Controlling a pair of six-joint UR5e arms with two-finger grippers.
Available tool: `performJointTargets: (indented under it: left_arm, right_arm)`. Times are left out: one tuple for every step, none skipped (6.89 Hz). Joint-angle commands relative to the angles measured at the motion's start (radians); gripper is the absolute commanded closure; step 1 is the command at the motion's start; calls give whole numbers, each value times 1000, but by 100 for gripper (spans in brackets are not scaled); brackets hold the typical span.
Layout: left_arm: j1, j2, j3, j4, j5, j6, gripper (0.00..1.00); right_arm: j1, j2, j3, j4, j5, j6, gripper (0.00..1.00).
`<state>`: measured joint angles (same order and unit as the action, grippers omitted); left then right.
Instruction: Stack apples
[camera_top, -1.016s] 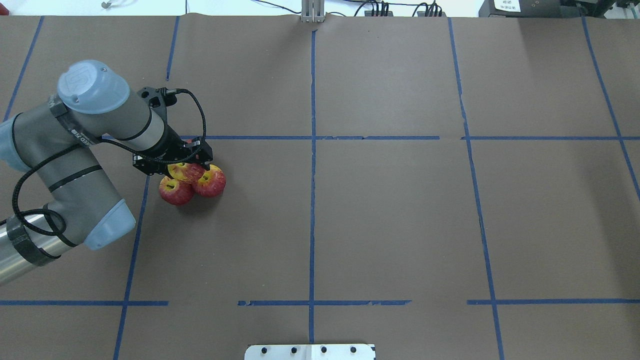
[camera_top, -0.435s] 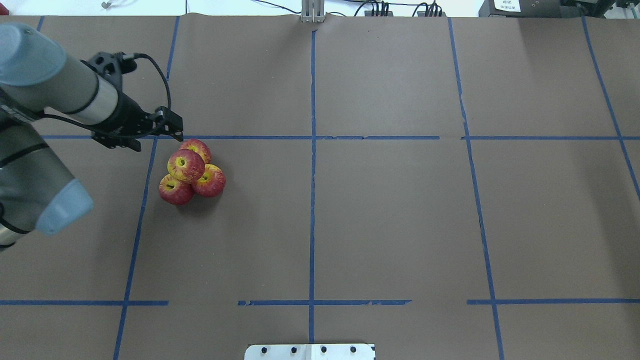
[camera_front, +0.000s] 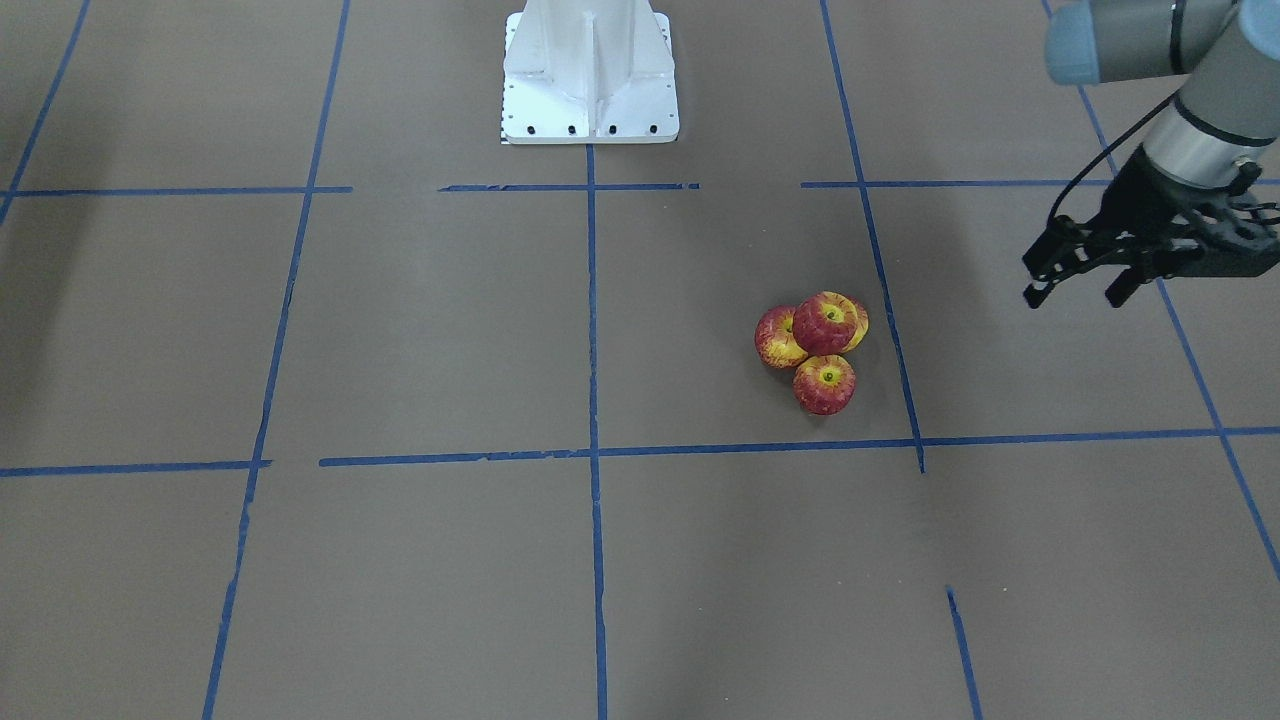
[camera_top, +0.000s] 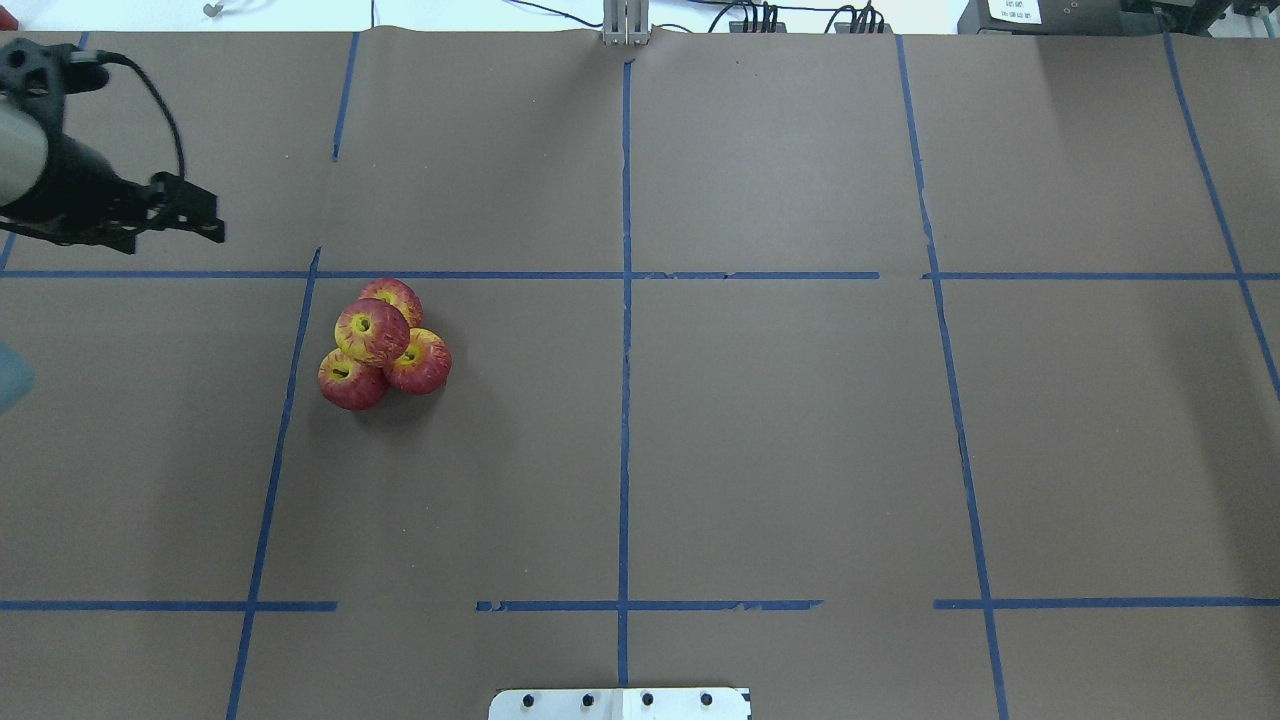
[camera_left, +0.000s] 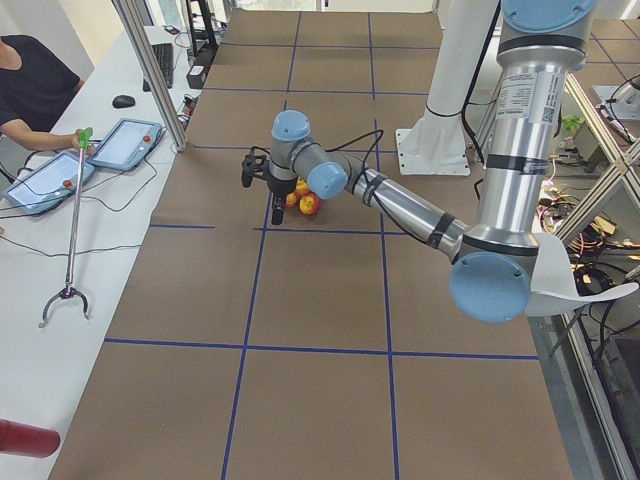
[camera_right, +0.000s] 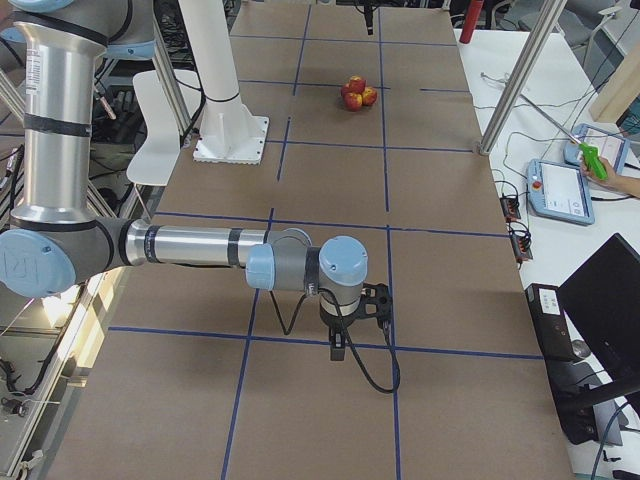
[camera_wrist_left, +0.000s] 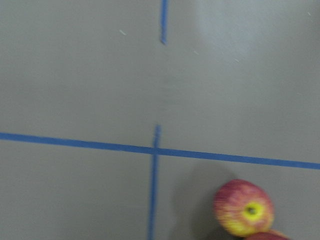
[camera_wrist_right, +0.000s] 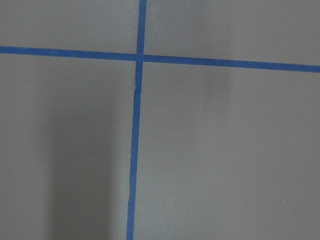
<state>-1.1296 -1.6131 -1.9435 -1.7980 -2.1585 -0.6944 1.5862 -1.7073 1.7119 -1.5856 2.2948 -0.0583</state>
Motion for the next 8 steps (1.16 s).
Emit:
performJointTargets:
  left_arm:
    - [-233,120,96,0,-110,439,0]
    - [-324,145,171,0,-122,619,0]
    - [-414,145,246,11,-123,753,0]
    - [-503,145,318,11,-123,859,0]
    - [-519,145,342,31,-133,871,0]
    - [-521,147,333,66,-170,872,0]
    - [-519,151,343,69,-187,866,0]
    - [-518,136,344,124,-187,865,0]
  right_arm:
    - [0,0,0,0,0,0,0]
    - [0,0,0,1,0,0,0]
    - [0,0,0,1,0,0,0]
    - [0,0,0,0,0,0,0]
    - [0,0,0,-1,0,0,0]
    - [0,0,0,1,0,0,0]
    - [0,0,0,0,0,0,0]
    - [0,0,0,-1,0,0,0]
